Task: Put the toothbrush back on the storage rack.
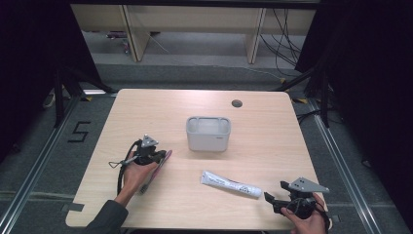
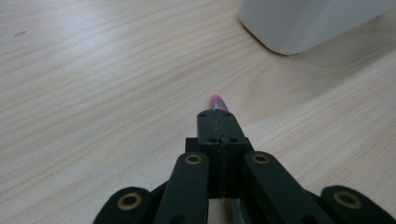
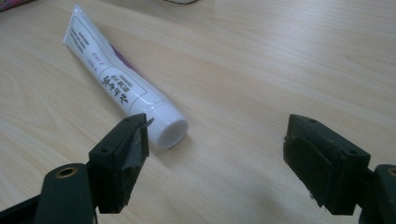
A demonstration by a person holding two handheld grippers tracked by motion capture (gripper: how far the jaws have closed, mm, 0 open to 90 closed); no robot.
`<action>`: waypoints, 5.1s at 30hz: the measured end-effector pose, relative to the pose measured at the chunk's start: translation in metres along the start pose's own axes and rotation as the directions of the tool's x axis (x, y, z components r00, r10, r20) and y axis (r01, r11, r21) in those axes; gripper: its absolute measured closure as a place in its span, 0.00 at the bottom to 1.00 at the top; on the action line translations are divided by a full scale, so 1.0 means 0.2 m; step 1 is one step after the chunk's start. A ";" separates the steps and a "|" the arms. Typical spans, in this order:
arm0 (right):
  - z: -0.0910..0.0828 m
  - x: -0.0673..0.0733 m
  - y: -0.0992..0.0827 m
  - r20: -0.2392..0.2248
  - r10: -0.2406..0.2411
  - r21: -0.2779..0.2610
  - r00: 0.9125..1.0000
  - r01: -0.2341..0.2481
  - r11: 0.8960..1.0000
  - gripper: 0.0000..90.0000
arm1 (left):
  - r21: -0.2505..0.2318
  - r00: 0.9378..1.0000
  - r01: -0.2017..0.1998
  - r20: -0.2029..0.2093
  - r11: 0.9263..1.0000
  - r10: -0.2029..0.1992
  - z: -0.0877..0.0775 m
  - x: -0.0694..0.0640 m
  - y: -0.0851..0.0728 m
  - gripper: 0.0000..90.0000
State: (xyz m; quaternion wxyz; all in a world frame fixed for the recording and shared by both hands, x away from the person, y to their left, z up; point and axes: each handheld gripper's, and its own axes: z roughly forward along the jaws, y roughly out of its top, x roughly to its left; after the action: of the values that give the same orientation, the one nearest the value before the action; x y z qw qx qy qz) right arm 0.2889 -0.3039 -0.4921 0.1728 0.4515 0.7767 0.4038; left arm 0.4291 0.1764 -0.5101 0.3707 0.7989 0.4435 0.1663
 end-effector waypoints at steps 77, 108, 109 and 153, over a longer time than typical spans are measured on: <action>0.01 -0.01 0.00 -0.010 -0.015 0.004 1.000 0.015 1.000 0.26 | 0.073 0.930 -0.301 0.243 0.951 0.276 -0.42 -0.37 -0.36 0.96; 0.02 -0.01 0.00 -0.014 -0.008 0.003 1.000 0.008 1.000 0.26 | 0.219 0.946 -0.297 0.203 0.929 0.254 -0.39 -0.32 -0.15 0.62; 0.02 -0.01 0.00 -0.021 -0.003 0.011 1.000 0.003 1.000 0.26 | 0.243 0.943 -0.303 0.214 0.921 0.254 -0.39 -0.32 -0.14 0.62; 0.02 0.00 0.01 -0.023 0.016 0.006 1.000 -0.016 1.000 0.26 | 0.451 0.907 -0.418 0.257 0.788 0.334 -0.16 -0.31 0.01 0.90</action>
State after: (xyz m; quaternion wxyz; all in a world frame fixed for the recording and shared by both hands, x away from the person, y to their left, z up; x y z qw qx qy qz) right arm 0.2921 -0.3023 -0.4936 0.1590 0.4536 0.7762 0.4080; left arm 0.3770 0.1379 -0.4830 0.1472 0.9500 0.2707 0.0511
